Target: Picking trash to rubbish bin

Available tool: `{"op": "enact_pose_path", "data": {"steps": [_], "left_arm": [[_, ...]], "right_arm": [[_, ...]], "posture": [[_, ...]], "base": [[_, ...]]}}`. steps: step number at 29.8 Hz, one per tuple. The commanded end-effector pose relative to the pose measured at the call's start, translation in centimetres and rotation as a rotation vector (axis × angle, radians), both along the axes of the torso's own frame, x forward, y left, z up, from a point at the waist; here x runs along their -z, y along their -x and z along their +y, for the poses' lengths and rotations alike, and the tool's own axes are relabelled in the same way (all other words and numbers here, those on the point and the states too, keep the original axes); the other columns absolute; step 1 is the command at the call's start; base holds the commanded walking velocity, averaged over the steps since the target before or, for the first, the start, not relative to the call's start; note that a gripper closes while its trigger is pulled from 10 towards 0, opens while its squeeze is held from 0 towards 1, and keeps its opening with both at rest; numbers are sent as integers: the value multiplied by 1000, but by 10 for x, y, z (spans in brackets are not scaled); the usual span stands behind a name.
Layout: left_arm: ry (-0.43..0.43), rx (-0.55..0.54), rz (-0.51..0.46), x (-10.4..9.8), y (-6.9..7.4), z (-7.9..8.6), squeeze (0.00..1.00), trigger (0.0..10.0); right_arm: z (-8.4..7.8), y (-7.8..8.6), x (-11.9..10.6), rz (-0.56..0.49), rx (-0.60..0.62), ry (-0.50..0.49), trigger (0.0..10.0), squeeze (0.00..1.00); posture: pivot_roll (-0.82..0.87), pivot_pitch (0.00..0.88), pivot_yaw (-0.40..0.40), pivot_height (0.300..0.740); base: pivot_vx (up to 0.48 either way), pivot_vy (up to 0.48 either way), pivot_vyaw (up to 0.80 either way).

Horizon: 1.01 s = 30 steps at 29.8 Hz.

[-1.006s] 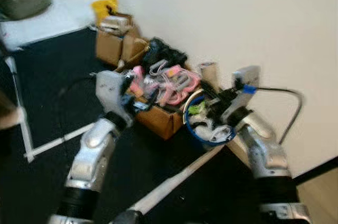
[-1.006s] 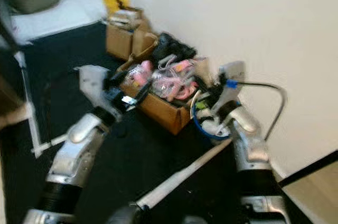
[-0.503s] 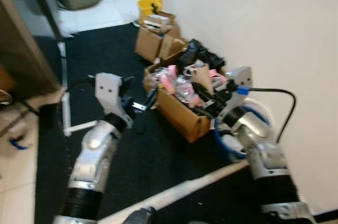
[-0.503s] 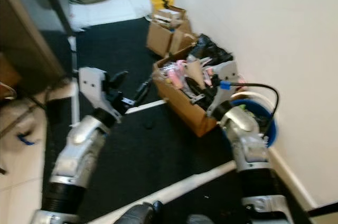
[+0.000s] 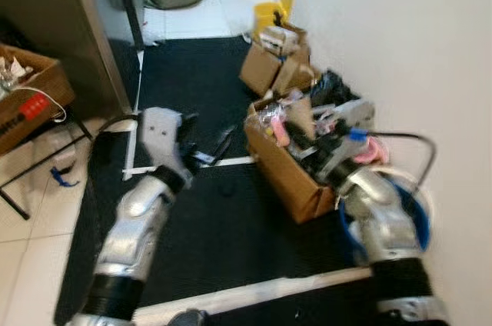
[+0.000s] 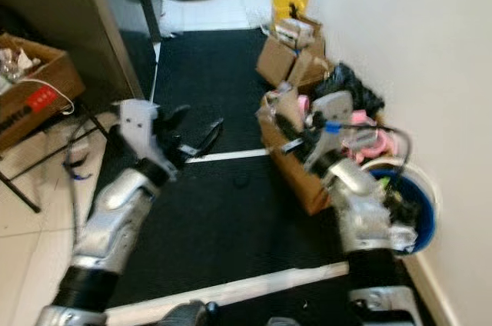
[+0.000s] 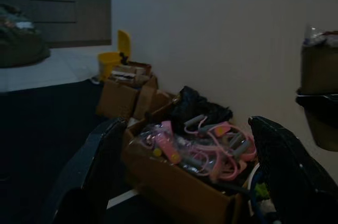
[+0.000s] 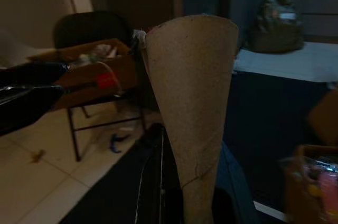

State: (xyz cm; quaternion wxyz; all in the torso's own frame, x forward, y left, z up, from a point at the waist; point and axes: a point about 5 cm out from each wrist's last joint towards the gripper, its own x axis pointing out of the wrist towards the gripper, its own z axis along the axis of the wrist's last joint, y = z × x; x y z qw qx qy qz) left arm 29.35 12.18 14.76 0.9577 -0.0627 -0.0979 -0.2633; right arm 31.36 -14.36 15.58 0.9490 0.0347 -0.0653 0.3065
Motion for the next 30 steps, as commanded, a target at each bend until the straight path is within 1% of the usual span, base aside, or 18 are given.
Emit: {"op": "enact_pose_path", "data": {"steps": [1, 6, 13, 23, 26, 30], "left_arm": [[-11, 15, 11, 2, 0, -1, 0, 10000], [-34, 13, 10, 3, 0, 2, 0, 10000], [-38, 28, -3, 2, 1, 1, 0, 10000], [-45, 32, -12, 0, 1, 1, 0, 10000], [-47, 33, -13, 0, 1, 2, 0, 10000], [-50, 34, -14, 0, 1, 2, 0, 10000]], "right_arm": [[-5, 1, 2, 8, 11, 5, 10000, 0], [-3, 0, 4, 14, 9, 30, 10000, 0], [-3, 1, 3, 1, 2, 45, 10000, 0], [-2, 1, 2, -6, -5, 52, 10000, 0], [-2, 1, 2, -5, 1, 39, 10000, 0], [-3, 1, 2, -2, 6, 35, 10000, 0]], "posture": [[-33, 0, -25, 740], [-35, 0, -27, 740], [-32, 0, -29, 740], [-28, 0, -32, 740], [-28, 0, -30, 740], [-28, 0, -30, 740]], "base": [[0, 0, 0], [256, 0, 0], [415, 0, 0], [468, 0, 775], [472, 0, 775], [472, 0, 0]]}}
